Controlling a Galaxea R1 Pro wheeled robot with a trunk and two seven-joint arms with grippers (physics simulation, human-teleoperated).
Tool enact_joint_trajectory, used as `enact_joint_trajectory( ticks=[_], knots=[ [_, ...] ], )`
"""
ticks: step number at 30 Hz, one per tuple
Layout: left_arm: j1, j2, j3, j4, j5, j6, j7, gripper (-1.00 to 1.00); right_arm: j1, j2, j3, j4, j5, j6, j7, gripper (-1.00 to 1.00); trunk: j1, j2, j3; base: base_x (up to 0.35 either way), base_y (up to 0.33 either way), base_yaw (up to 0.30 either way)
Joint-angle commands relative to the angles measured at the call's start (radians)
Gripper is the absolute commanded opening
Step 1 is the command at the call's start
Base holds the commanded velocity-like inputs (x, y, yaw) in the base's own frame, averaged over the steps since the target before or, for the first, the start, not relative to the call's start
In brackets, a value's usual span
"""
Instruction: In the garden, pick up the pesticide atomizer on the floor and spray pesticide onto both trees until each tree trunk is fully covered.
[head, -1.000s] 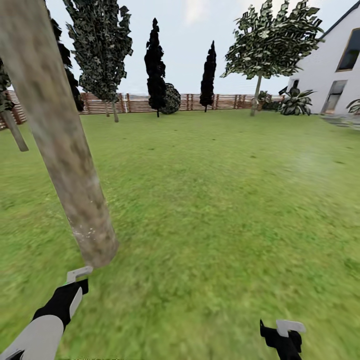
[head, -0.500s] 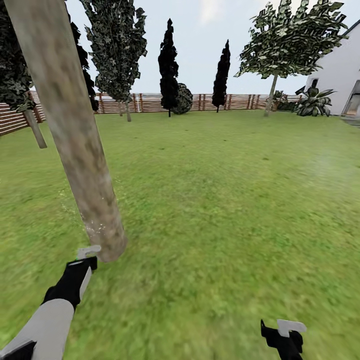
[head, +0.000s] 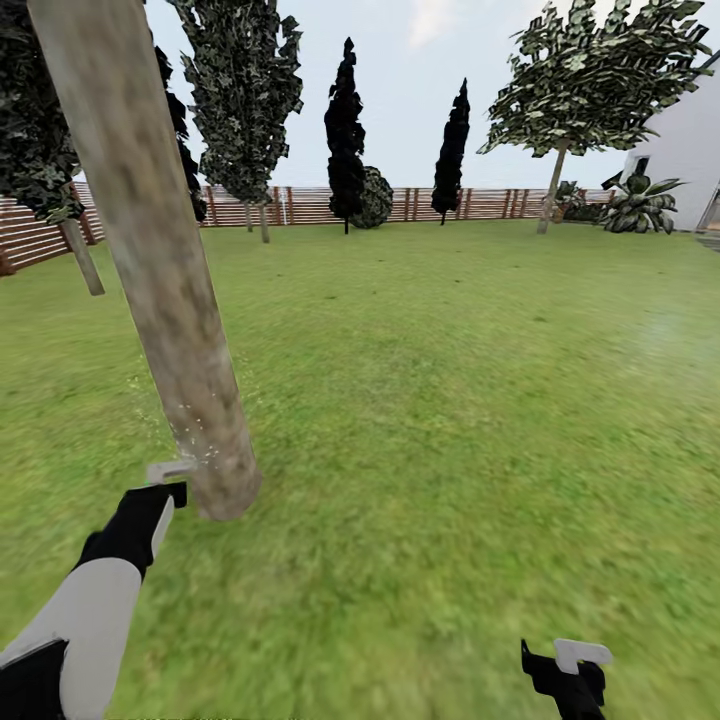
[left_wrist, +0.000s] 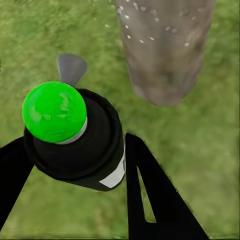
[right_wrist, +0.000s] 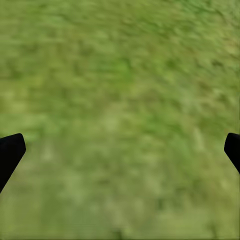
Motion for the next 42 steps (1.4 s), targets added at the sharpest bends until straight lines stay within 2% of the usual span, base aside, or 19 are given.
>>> enact_joint_trajectory(
  ticks=[1, 4, 9, 10, 13, 14, 19, 21, 23, 32, 42],
  knots=[
    [0.000, 0.000, 0.001, -0.016, -0.003, 0.020, -0.002, -1.00, 0.000, 0.000, 0.008, 0.000, -0.005, -0.001, -0.005, 1.00, 0.000, 0.000, -0.001, 0.011, 0.000, 0.022],
    [0.002, -0.004, 0.001, -0.079, -0.002, 0.051, -0.004, -1.00, 0.000, -0.002, 0.008, 0.001, -0.005, -0.001, -0.006, 1.00, 0.000, 0.000, -0.001, 0.237, 0.000, 0.005],
    [0.000, 0.000, 0.001, -0.097, -0.001, 0.064, -0.006, -1.00, 0.000, -0.003, 0.008, 0.001, -0.005, -0.001, -0.006, 1.00, 0.000, 0.000, -0.001, 0.150, 0.000, 0.000],
    [-0.001, 0.002, 0.001, -0.113, 0.000, 0.081, -0.015, -1.00, 0.000, -0.003, 0.008, 0.001, -0.005, -0.001, -0.006, 1.00, 0.000, 0.000, -0.001, 0.009, 0.000, 0.000],
    [0.003, 0.007, 0.001, -0.218, -0.004, 0.161, -0.105, -1.00, 0.000, -0.003, 0.008, 0.000, -0.005, -0.001, -0.006, 1.00, 0.000, 0.000, -0.001, 0.004, -0.019, 0.000],
    [0.004, 0.007, 0.001, -0.231, -0.006, 0.170, -0.112, -1.00, 0.000, -0.003, 0.008, 0.000, -0.005, -0.001, -0.006, 1.00, 0.000, 0.000, -0.001, 0.074, -0.143, 0.000],
    [0.010, 0.000, -0.001, -0.241, -0.010, 0.174, -0.112, -1.00, 0.000, -0.002, 0.008, 0.000, -0.005, -0.001, -0.006, 1.00, 0.000, 0.000, -0.001, 0.129, -0.218, 0.000],
    [0.010, -0.003, 0.000, -0.241, -0.008, 0.173, -0.068, -1.00, 0.000, -0.002, 0.008, 0.000, -0.005, -0.001, -0.006, 1.00, 0.000, 0.000, -0.001, 0.141, -0.237, 0.000],
    [0.010, -0.004, -0.001, -0.241, -0.008, 0.172, -0.058, -1.00, 0.000, -0.002, 0.008, 0.000, -0.005, -0.001, -0.006, 1.00, 0.000, 0.000, -0.001, 0.142, -0.238, 0.000],
    [0.012, -0.004, -0.001, -0.239, -0.007, 0.173, -0.055, -1.00, 0.000, -0.002, 0.008, 0.000, -0.005, -0.001, -0.006, 1.00, 0.000, 0.000, -0.001, 0.142, -0.239, 0.015],
    [0.012, -0.003, -0.001, -0.239, -0.009, 0.173, -0.053, -1.00, 0.000, -0.001, 0.008, 0.000, -0.006, -0.001, -0.006, 1.00, 0.000, 0.000, -0.001, 0.142, -0.239, 0.215]
  ],
)
